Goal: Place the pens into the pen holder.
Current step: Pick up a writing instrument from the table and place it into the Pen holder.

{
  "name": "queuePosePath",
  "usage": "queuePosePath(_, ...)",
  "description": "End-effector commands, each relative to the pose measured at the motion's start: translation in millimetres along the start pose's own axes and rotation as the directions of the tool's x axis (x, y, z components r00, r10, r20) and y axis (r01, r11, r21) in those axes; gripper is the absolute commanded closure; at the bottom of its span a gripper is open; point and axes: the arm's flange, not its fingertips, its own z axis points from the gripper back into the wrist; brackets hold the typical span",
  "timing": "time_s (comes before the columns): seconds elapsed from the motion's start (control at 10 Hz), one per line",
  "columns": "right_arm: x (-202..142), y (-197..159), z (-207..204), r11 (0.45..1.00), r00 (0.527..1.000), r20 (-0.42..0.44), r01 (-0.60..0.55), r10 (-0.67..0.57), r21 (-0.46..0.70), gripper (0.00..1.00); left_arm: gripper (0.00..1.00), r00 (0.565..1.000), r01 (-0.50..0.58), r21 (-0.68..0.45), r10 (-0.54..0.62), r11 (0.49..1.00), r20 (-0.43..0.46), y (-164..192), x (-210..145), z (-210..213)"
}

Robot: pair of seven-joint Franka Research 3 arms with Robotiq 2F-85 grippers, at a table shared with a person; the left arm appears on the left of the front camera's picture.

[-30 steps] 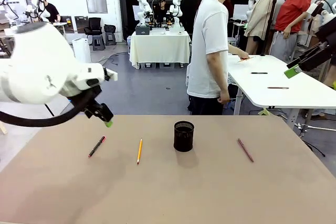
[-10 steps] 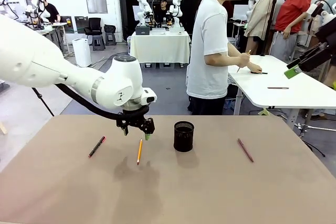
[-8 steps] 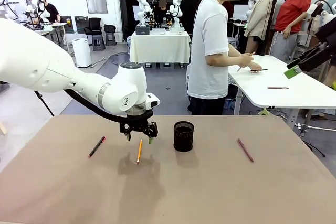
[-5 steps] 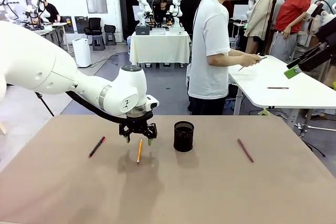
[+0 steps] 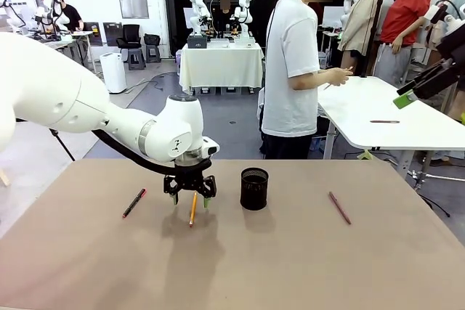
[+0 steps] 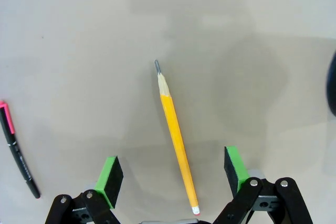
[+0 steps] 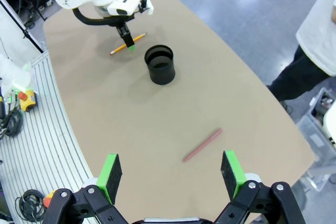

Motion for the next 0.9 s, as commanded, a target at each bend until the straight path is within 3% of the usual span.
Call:
queuePosePath(0.0,1.0,1.0,1.1,1.000,1.000,0.010,-0.008,0.008,0.007,0.00,0.00,1.000,-0.014,0.018,0.015,1.000,-0.011,-1.3,13.3,-0.6)
queuePosePath(0.1,1.0,1.0,1.1,1.000,1.000,0.010,-0.008,0.008,0.007,0.00,0.00,1.000,-0.005,0.007,0.005,1.000,0.002,-0.3,10.4,0.1)
queuePosePath(0.6,1.0,1.0,1.1,1.000,1.000,0.010,-0.008,0.008,0.007,0.00,0.99,0.999,-0.030,-0.005,0.030,1.000,-0.015,-1.9,12.7,0.2)
queuePosePath(0.8,1.0,1.0,1.1,1.000,1.000,0.010,-0.008,0.008,0.007,0.00,1.00,0.999,-0.041,-0.006,0.041,0.999,-0.014,-3.4,13.6,-0.2)
